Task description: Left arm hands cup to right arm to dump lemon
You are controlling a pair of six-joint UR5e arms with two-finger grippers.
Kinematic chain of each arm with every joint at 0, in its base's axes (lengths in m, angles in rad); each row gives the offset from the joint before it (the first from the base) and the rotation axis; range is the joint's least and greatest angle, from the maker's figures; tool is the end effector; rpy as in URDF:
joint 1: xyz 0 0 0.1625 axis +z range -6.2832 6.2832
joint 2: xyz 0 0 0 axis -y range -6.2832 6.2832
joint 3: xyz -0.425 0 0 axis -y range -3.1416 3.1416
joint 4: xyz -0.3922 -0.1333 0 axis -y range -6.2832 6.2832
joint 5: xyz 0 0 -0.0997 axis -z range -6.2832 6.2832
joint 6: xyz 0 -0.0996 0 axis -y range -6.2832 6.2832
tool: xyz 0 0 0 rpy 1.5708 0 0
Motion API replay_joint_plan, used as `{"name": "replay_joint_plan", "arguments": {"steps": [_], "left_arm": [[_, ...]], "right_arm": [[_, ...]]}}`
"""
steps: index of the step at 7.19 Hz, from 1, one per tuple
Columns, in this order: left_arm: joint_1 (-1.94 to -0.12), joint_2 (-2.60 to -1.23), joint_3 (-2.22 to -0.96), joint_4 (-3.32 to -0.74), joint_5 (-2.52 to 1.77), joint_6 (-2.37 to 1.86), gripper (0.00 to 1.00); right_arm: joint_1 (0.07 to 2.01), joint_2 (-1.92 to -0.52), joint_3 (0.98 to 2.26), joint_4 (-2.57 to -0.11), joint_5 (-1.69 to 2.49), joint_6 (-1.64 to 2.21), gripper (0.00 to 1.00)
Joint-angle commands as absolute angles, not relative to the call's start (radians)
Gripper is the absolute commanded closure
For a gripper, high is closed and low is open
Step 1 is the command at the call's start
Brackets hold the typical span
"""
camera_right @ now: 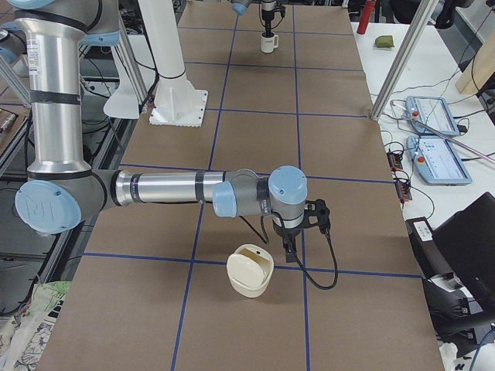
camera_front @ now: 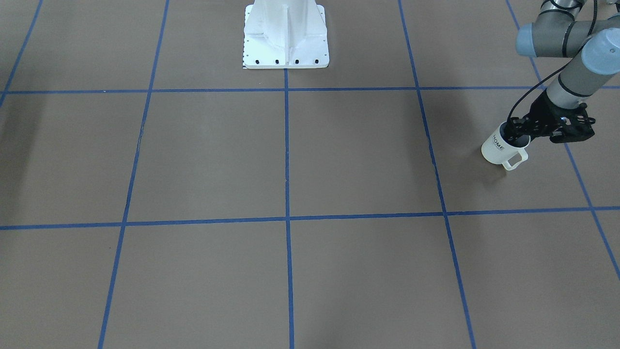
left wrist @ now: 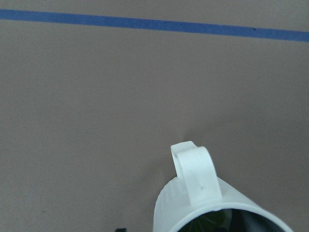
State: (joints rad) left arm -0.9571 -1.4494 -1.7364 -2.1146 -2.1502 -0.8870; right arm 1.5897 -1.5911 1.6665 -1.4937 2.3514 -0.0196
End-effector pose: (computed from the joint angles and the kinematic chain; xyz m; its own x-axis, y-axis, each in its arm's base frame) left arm 0.2060 -0.4292 0.5811 0.6931 -0.0660 -0.7178 0.0920 0.9958 -0.0027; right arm 0.0725 -0.4905 0.6127 0.7126 -0.1128 0.6924 -0.0047 0.9862 0.1655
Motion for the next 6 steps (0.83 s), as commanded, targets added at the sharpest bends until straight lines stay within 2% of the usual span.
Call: {"name": "replay_joint_plan", "arguments": {"steps": [1,4,6], "left_arm": [[-0.965,-1.448,-1.746,-2.111,-2.158,-0.885,0.75],[-0.983,-1.448,-1.750,-2.109,-2.178,-0.885,0.63],[-1.008,-1.448,-1.755,-2.108,-2.178,-0.885,0.64]], "right_arm": [[1.589,-1.589,1.674,-1.491,2.344,-0.021,0.00],[1.589,-1.589,1.674,-1.491,2.344,-0.021,0.00],[1.589,-1.589,1.674,-1.491,2.344,-0.020,0.00]]}}
